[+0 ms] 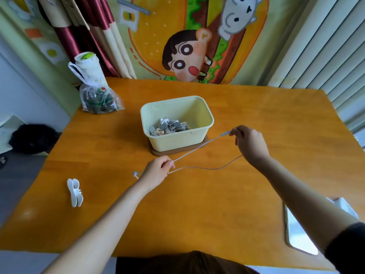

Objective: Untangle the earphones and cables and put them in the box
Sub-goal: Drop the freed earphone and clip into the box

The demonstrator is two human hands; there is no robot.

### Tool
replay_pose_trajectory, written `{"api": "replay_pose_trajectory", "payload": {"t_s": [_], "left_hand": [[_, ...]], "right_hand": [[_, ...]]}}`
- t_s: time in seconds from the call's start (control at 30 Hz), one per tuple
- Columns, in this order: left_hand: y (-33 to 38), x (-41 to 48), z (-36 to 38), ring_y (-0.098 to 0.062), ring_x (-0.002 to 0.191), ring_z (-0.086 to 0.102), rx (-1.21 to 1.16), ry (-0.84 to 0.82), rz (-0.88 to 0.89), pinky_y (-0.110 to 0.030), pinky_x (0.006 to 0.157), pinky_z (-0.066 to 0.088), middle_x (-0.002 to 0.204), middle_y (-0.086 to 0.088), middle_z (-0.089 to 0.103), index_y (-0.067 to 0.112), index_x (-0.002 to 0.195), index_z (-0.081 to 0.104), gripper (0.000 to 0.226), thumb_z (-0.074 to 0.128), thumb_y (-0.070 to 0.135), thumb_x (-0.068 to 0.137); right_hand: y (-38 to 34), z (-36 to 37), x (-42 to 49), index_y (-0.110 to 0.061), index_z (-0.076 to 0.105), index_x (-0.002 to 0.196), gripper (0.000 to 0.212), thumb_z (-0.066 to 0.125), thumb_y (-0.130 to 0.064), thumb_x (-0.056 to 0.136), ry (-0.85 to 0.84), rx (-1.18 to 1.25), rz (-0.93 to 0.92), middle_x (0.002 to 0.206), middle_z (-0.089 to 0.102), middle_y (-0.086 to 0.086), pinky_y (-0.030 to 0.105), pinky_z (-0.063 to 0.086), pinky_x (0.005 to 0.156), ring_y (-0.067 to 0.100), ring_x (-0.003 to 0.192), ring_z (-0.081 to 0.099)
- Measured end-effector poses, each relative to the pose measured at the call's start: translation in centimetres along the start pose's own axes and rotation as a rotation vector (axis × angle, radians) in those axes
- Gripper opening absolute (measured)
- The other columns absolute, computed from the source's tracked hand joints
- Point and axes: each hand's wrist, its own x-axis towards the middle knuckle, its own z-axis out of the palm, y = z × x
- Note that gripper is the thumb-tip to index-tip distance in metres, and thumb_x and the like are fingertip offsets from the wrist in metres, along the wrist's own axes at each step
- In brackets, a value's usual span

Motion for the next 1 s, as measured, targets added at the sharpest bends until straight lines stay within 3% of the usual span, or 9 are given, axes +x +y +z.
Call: {"api": "replay_pose_trajectory", "payload": {"t_s": [0.1, 0.17, 0.23, 0.3, 0.37, 0.5, 0.63, 0.73, 1.0], "left_hand": [[1.2, 0.0, 0.0, -0.011, 0.064, 0.054, -0.159, 0.064, 0.021, -0.018, 0.060, 0.048, 0.068, 0.000, 0.055, 0.011, 0.085, 0.063, 0.024, 0.043, 0.012, 0.100], [2.0, -0.1, 0.1, -0.011, 0.064, 0.056, -0.278, 0.079, 0.029, -0.011, 0.056, 0.044, 0.070, -0.002, 0.057, 0.011, 0.084, 0.062, 0.025, 0.043, 0.010, 0.100], [2.9, -0.1, 0.3, -0.011, 0.063, 0.058, -0.368, 0.087, 0.044, -0.012, 0.058, 0.046, 0.071, -0.003, 0.058, 0.011, 0.082, 0.062, 0.025, 0.044, 0.009, 0.100], [3.8, -0.1, 0.6, -0.009, 0.061, 0.060, -0.451, 0.077, 0.054, -0.016, 0.062, 0.050, 0.069, -0.002, 0.058, 0.010, 0.083, 0.062, 0.025, 0.044, 0.010, 0.100], [4.5, -0.1, 0.9, -0.008, 0.059, 0.059, -0.515, 0.061, 0.064, -0.022, 0.064, 0.051, 0.067, -0.002, 0.057, 0.011, 0.083, 0.062, 0.025, 0.044, 0.011, 0.100], [5.6, -0.4, 1.3, -0.013, 0.059, 0.058, -0.615, 0.052, 0.069, -0.028, 0.066, 0.053, 0.065, -0.001, 0.054, 0.011, 0.084, 0.062, 0.025, 0.044, 0.011, 0.101], [5.7, -0.7, 1.1, -0.017, 0.062, 0.057, -0.720, 0.072, 0.047, -0.029, 0.069, 0.057, 0.065, -0.006, 0.050, 0.008, 0.084, 0.060, 0.024, 0.042, 0.009, 0.101], [5.2, -0.8, 0.7, -0.016, 0.062, 0.048, -0.697, 0.142, 0.019, -0.022, 0.063, 0.055, 0.063, -0.004, 0.042, 0.010, 0.084, 0.060, 0.024, 0.042, 0.009, 0.101], [3.5, -1.0, 0.2, -0.009, 0.054, 0.036, -0.622, 0.216, -0.063, -0.020, 0.053, 0.037, 0.065, 0.000, 0.040, 0.012, 0.085, 0.063, 0.025, 0.044, 0.012, 0.101]], "right_hand": [[0.5, 1.0, -0.5, -0.008, 0.063, 0.101, 0.019, 0.046, -0.015, 0.095, -0.077, 0.000, 0.069, 0.084, 0.065, 0.007, 0.034, 0.042, 0.068, 0.032, 0.085, 0.060], [0.3, 1.7, -1.4, -0.003, 0.052, 0.120, 0.029, 0.054, -0.008, 0.091, -0.124, -0.055, -0.002, 0.110, 0.061, 0.016, 0.038, 0.041, 0.087, 0.034, 0.105, 0.056], [-0.5, 2.4, -2.5, 0.000, 0.048, 0.125, 0.039, 0.058, -0.002, 0.087, -0.109, -0.053, -0.113, 0.120, 0.053, 0.019, 0.039, 0.040, 0.096, 0.033, 0.111, 0.052], [-1.9, 3.2, -3.8, -0.003, 0.057, 0.114, 0.029, 0.057, 0.003, 0.085, -0.140, 0.064, -0.197, 0.110, 0.059, 0.012, 0.039, 0.046, 0.091, 0.025, 0.098, 0.058], [-3.1, 4.1, -5.3, -0.004, 0.060, 0.107, 0.023, 0.056, 0.005, 0.085, -0.289, 0.169, -0.270, 0.098, 0.064, 0.005, 0.035, 0.050, 0.085, 0.018, 0.088, 0.061], [-4.2, 5.7, -7.2, -0.008, 0.057, 0.111, 0.026, 0.055, 0.003, 0.087, -0.489, 0.235, -0.320, 0.105, 0.065, 0.001, 0.019, 0.044, 0.083, 0.017, 0.097, 0.062], [-4.6, 6.2, -7.6, -0.011, 0.058, 0.104, 0.016, 0.052, -0.004, 0.091, -0.532, 0.248, -0.308, 0.091, 0.071, -0.001, 0.023, 0.047, 0.076, 0.010, 0.082, 0.065], [-4.2, 6.0, -7.6, -0.013, 0.059, 0.107, 0.023, 0.046, -0.001, 0.092, -0.512, 0.259, -0.270, 0.079, 0.069, -0.004, 0.011, 0.045, 0.069, -0.005, 0.066, 0.059], [-0.9, 4.4, -6.5, -0.017, 0.060, 0.086, 0.026, 0.042, 0.001, 0.091, -0.271, 0.216, -0.042, 0.069, 0.064, -0.004, 0.026, 0.049, 0.065, 0.005, 0.054, 0.058]]}}
